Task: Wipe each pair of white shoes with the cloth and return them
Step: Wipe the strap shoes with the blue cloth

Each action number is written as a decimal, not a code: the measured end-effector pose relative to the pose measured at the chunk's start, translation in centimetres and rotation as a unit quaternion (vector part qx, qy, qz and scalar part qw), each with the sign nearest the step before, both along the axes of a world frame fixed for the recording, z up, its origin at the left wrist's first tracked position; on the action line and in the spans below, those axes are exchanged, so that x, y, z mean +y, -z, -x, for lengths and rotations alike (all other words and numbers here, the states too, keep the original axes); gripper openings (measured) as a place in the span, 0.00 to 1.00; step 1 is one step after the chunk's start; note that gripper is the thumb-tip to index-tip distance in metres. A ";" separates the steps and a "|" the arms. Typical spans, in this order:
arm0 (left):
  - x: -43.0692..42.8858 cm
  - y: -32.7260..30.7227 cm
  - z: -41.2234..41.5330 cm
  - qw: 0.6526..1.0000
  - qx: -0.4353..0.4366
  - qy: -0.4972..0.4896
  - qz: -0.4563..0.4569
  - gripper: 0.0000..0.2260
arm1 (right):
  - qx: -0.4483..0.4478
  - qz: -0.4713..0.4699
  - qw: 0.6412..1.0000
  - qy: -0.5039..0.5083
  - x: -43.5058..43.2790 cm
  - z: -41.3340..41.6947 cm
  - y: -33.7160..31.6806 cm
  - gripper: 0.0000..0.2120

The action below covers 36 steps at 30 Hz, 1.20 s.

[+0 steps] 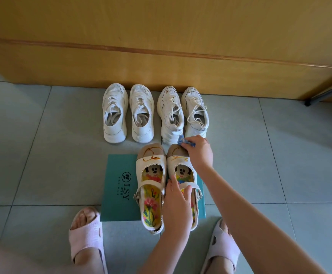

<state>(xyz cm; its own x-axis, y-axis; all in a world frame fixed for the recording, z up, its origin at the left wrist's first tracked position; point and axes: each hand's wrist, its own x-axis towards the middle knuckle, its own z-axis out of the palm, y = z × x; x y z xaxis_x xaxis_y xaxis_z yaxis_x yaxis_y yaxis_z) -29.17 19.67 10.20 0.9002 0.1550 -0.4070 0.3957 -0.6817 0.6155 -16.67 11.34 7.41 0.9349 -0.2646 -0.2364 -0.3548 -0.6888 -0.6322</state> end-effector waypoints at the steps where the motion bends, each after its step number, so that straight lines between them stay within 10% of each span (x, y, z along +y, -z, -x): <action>1: 0.0 0.3 0.1 1.000 -0.002 -0.010 -0.006 0.56 | -0.011 0.004 1.000 -0.009 0.0 0.3 0.0 0.10; 9: 0.5 -1.1 -0.4 0.999 0.026 -0.033 0.027 0.26 | -0.015 -0.003 0.996 -0.090 0.1 3.4 -0.4 0.10; 16: 0.8 0.2 -0.4 0.997 0.035 -0.057 0.045 0.27 | 0.091 -0.026 0.980 -0.176 -1.8 3.6 -2.0 0.09; 21: 0.9 0.4 -0.4 0.997 0.024 -0.062 0.048 0.25 | 0.024 -0.156 0.987 -0.001 -3.5 1.3 -3.6 0.05; 25: 0.9 0.5 -0.4 0.997 0.015 -0.067 0.041 0.24 | -0.006 -0.059 0.995 0.080 -1.6 -0.6 -2.0 0.04; 36: 1.0 0.9 -0.5 0.996 0.008 -0.072 0.043 0.24 | -0.072 0.104 0.966 -0.225 1.4 -0.1 -0.3 0.08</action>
<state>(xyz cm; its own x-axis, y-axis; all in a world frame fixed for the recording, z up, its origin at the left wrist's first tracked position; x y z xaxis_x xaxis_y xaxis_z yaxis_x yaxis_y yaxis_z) -28.72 20.70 9.34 0.8647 0.2463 -0.4377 0.4954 -0.5617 0.6626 -16.62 12.78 7.71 0.9855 0.1490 -0.0806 0.0921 -0.8706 -0.4833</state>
